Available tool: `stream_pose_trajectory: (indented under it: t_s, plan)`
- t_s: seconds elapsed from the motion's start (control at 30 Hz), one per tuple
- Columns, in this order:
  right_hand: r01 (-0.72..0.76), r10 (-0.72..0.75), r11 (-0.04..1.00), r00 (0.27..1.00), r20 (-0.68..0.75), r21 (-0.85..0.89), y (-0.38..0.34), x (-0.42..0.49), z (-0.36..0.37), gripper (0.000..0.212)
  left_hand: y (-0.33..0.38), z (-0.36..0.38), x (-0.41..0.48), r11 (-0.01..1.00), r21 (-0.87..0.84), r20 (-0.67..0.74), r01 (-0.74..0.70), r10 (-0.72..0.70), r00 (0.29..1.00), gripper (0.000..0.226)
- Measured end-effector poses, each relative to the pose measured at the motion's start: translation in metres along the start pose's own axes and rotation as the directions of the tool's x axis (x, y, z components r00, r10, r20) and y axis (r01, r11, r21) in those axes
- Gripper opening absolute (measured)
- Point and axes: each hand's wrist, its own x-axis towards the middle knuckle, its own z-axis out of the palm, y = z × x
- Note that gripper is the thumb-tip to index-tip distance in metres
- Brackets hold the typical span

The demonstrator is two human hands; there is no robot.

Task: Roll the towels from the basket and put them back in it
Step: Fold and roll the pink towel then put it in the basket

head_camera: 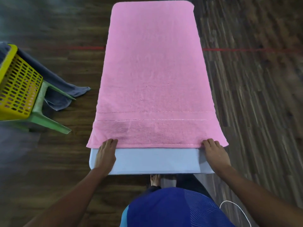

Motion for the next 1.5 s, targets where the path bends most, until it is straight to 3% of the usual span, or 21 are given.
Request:
stream_pose_trajectory:
  t_s: [0.23,0.33,0.47,0.57,0.63,0.8,0.87,0.97,1.07,1.13,1.2,1.27,1.37,1.5]
  plan:
    - [-0.044,0.043,0.999,0.998,0.034,0.018,0.0,0.009,-0.005,0.036,-0.011,-0.01,0.008,0.982,0.096,0.006,-0.162,0.162,0.987,0.074]
    - [-0.065,0.064,0.996,0.998,0.023,0.054,0.002,0.011,-0.005,0.033,-0.013,-0.013,0.013,0.971,0.146,-0.012,-0.189,0.193,0.981,0.067]
    - [-0.058,0.068,0.985,0.996,-0.051,0.163,0.014,0.006,0.006,0.029,-0.02,-0.018,0.018,0.991,0.113,-0.103,-0.07,0.081,0.991,0.045]
    - [-0.06,0.084,0.955,0.994,-0.072,0.29,0.025,-0.003,0.01,0.028,-0.027,-0.019,0.013,0.998,-0.056,-0.176,0.013,-0.022,0.984,0.037]
    - [-0.067,0.09,0.937,0.995,-0.051,0.344,0.03,-0.007,0.007,0.031,-0.036,-0.018,0.009,0.988,-0.156,-0.2,-0.008,-0.024,0.98,0.034]
    - [-0.113,0.104,0.921,0.994,0.044,0.373,0.041,-0.007,-0.006,0.029,-0.054,-0.017,-0.001,0.977,-0.173,-0.168,-0.126,0.097,0.981,0.028]
    - [-0.154,0.132,0.92,0.988,0.085,0.36,0.041,-0.001,-0.01,0.033,-0.053,-0.019,0.001,0.982,-0.162,-0.159,-0.096,0.07,0.985,0.029]
    - [-0.243,0.187,0.889,0.966,0.177,0.387,0.04,0.016,-0.014,0.022,-0.053,-0.022,0.014,0.99,-0.144,-0.099,0.008,-0.023,0.995,0.032]
    - [-0.308,0.233,0.869,0.945,0.228,0.388,0.039,0.026,-0.016,0.008,-0.049,-0.028,0.029,0.985,-0.156,0.019,0.073,-0.071,0.997,0.019]
    - [-0.305,0.268,0.909,0.95,0.163,0.283,0.038,0.026,-0.014,0.006,-0.041,-0.029,0.03,0.99,-0.105,-0.02,0.091,-0.094,0.995,0.01]
    - [-0.263,0.266,0.947,0.964,0.009,0.183,0.037,0.023,-0.013,0.012,-0.037,-0.027,0.025,0.99,0.03,-0.136,0.138,-0.133,0.982,0.008]
    - [-0.174,0.195,0.958,0.978,-0.073,0.228,0.035,0.02,-0.008,0.01,-0.035,-0.023,0.021,0.989,0.095,-0.222,0.113,-0.09,0.971,0.014]
    - [-0.088,0.107,0.941,0.994,-0.039,0.326,0.026,0.01,0.004,0.019,-0.033,-0.016,0.02,0.997,0.011,-0.25,-0.071,0.071,0.966,0.022]
    - [-0.025,0.054,0.967,0.993,-0.108,0.252,0.015,-0.004,0.01,0.024,-0.033,-0.011,0.009,0.992,-0.011,-0.244,-0.127,0.12,0.962,0.027]
